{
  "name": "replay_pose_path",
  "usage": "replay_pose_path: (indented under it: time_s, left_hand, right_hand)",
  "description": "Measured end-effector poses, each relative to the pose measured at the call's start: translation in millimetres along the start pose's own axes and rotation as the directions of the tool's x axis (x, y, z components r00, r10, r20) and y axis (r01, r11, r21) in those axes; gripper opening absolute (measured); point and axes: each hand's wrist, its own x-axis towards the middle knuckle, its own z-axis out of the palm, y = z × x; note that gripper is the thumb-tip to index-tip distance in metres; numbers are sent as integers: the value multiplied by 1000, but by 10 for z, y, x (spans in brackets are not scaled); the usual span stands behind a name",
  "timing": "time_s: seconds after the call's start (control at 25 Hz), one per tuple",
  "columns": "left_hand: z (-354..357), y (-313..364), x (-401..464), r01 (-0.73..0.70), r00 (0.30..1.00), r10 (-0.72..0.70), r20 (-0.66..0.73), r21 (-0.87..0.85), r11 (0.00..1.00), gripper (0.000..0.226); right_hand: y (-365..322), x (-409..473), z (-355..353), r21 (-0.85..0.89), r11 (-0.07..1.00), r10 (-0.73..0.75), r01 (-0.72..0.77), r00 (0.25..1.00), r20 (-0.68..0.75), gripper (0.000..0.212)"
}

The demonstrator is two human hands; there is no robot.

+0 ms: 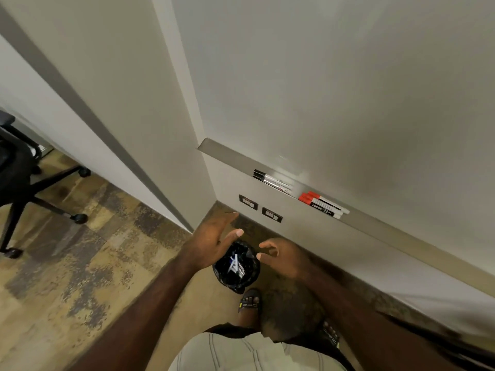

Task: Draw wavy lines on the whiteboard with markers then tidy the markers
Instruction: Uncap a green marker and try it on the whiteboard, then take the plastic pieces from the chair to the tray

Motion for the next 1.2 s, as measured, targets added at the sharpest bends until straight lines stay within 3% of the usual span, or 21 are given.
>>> replay_pose_path:
  time_s: [0.32,0.6,0.84,1.04,1.2]
  left_hand:
    - [443,491,421,-177,976,167,138,61,982,62]
    - [999,1275,623,-376,878,352,325,15,926,60]
    - [1655,2170,592,-567,750,520,408,-6,824,60]
    - [2413,2963,358,-652,650,583,488,-37,758,64]
    - [2995,3591,31,-733,532,673,513,-119,670,53]
  right_hand:
    - [315,-515,-278,38,999,36,-28,968,-250,41]
    - [810,-1233,-505,91,992,123,-91,869,-479,47]
    - [1426,-2072,-729,161,979,201,-123,706,-679,42]
    - [2085,-2914,-858,284,943,334,-176,535,-776,43]
    - [2668,-3633,-873,375,909,417,-181,371,-830,36]
